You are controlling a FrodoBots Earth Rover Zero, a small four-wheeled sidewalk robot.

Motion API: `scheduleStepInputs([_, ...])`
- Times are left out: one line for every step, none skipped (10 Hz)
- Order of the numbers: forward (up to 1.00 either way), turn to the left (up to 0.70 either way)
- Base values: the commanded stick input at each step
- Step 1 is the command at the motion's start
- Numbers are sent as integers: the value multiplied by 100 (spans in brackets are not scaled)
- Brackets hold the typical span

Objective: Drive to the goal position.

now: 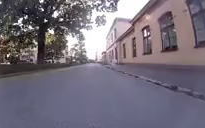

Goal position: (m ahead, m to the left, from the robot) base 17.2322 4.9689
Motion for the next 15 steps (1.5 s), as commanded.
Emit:
scheduleStepInputs([70, 0])
scheduleStepInputs([70, 0])
scheduleStepInputs([70, 0])
scheduleStepInputs([70, 0])
scheduleStepInputs([70, 0])
scheduleStepInputs([70, 0])
scheduleStepInputs([70, 0])
scheduleStepInputs([70, 0])
scheduleStepInputs([70, 0])
scheduleStepInputs([70, 0])
scheduleStepInputs([70, 0])
scheduleStepInputs([70, 0])
scheduleStepInputs([70, 0])
scheduleStepInputs([70, 0])
scheduleStepInputs([70, 0])
